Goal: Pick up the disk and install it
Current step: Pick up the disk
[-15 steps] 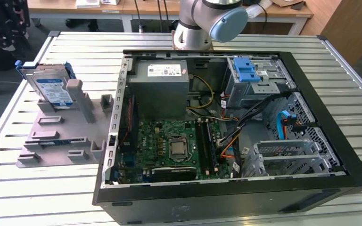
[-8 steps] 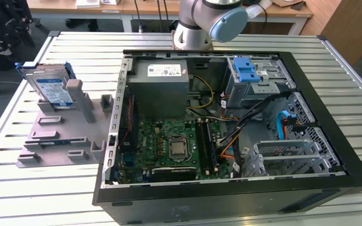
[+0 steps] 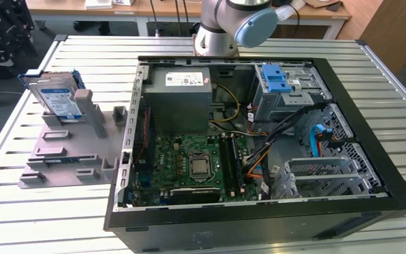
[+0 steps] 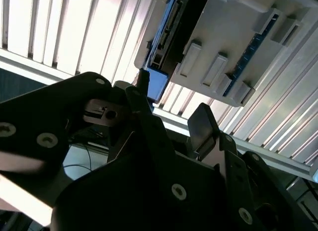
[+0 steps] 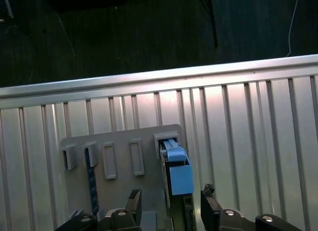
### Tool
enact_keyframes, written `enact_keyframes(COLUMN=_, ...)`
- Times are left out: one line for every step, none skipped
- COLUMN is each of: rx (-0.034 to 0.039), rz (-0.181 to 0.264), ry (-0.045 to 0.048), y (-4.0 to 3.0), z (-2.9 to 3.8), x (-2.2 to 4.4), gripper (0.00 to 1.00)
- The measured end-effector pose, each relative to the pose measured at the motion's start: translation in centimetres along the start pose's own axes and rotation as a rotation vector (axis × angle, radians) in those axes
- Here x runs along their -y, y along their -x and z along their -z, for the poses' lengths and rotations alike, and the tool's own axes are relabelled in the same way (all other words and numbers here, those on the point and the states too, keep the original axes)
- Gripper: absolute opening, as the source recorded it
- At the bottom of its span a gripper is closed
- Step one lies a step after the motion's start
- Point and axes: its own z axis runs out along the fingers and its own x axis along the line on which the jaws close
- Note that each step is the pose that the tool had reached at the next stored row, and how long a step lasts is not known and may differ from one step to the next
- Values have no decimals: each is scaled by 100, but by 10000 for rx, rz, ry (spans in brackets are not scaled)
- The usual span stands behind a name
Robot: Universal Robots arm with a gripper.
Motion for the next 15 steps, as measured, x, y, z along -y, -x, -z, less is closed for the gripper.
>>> enact_keyframes(rx=-1, rz=3, ry=-3, y=2, z=-15, x=-10, gripper=59)
enact_keyframes(rx=-2, rz=7, ry=-2, y=10, z=-26, x=-17, gripper=59)
enact_keyframes(rx=-3, rz=8, ry=-1, y=25, z=-32, x=-20, gripper=59)
enact_keyframes(rx=-2, rz=9, ry=-3, y=42, z=-39, x=-22, gripper=59)
enact_keyframes(rx=-2, rz=10, ry=-3, y=56, z=-44, x=-24, gripper=59)
enact_keyframes(rx=-2, rz=10, ry=-4, y=60, z=-52, x=-26, gripper=59)
enact_keyframes(rx=-1, rz=14, ry=-4, y=60, z=-65, x=-30, gripper=59)
enact_keyframes(rx=-2, rz=35, ry=-3, y=59, z=-81, x=-34, gripper=59)
enact_keyframes(rx=-2, rz=117, ry=-2, y=59, z=-98, x=-39, gripper=59)
enact_keyframes(rx=-2, rz=253, ry=0, y=58, z=-115, x=-41, gripper=59)
enact_keyframes(rx=-4, rz=402, ry=3, y=58, z=-130, x=-43, gripper=59)
enact_keyframes(rx=-3, rz=529, ry=5, y=57, z=-145, x=-44, gripper=59)
enact_keyframes(rx=-3, rz=606, ry=5, y=58, z=-160, x=-45, gripper=59)
enact_keyframes(rx=-3, rz=612, ry=6, y=59, z=-173, x=-47, gripper=59)
enact_keyframes(rx=-3, rz=612, ry=6, y=61, z=-184, x=-48, gripper=59)
